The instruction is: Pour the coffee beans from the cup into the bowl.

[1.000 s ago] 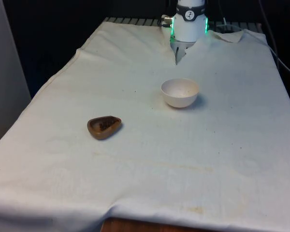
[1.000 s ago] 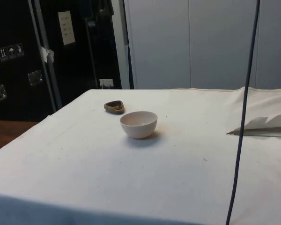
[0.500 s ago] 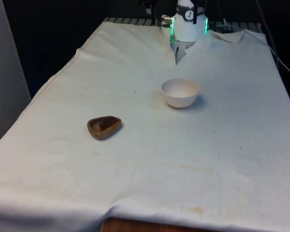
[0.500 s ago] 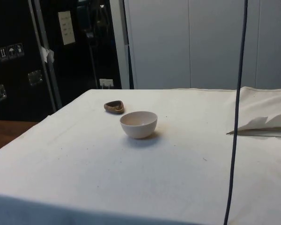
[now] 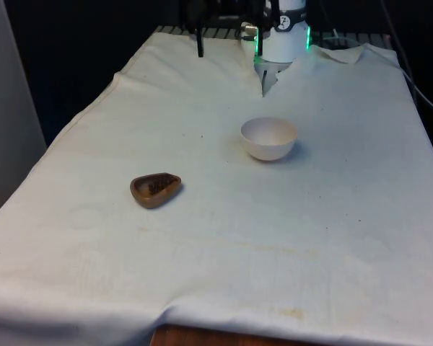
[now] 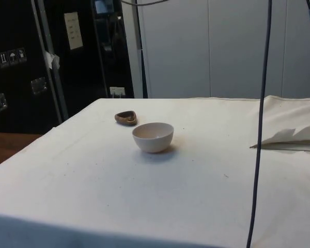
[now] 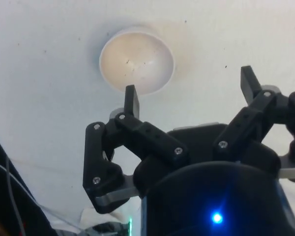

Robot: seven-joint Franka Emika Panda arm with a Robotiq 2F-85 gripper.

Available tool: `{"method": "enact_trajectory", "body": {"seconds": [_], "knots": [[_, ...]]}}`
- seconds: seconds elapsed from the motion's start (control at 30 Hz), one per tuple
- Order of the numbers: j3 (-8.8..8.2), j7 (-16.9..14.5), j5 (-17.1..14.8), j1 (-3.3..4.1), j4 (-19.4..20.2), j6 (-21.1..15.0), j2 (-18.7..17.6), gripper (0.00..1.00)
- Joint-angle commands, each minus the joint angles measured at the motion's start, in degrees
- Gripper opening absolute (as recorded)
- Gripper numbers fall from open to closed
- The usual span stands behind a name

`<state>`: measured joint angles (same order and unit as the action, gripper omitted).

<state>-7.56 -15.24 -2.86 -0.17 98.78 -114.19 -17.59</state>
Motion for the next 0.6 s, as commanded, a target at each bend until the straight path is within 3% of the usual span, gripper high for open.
{"method": "enact_trajectory", "body": {"seconds": [0.0,0.23,0.27,0.3,0.57], "knots": [[-0.17,-1.1,-0.6,-0.40,0.5,-1.3,-0.1,1.00],[-2.29,-5.4,-2.2,-0.74,1.9,-4.4,-1.3,1.00],[-2.58,-5.0,-1.8,-0.34,1.7,-3.7,-1.3,1.00],[-2.58,-5.9,-2.4,-0.74,2.0,-4.8,-1.5,1.00],[-3.84,-9.8,-4.0,-0.69,1.9,-7.0,-3.2,1.00]]}}
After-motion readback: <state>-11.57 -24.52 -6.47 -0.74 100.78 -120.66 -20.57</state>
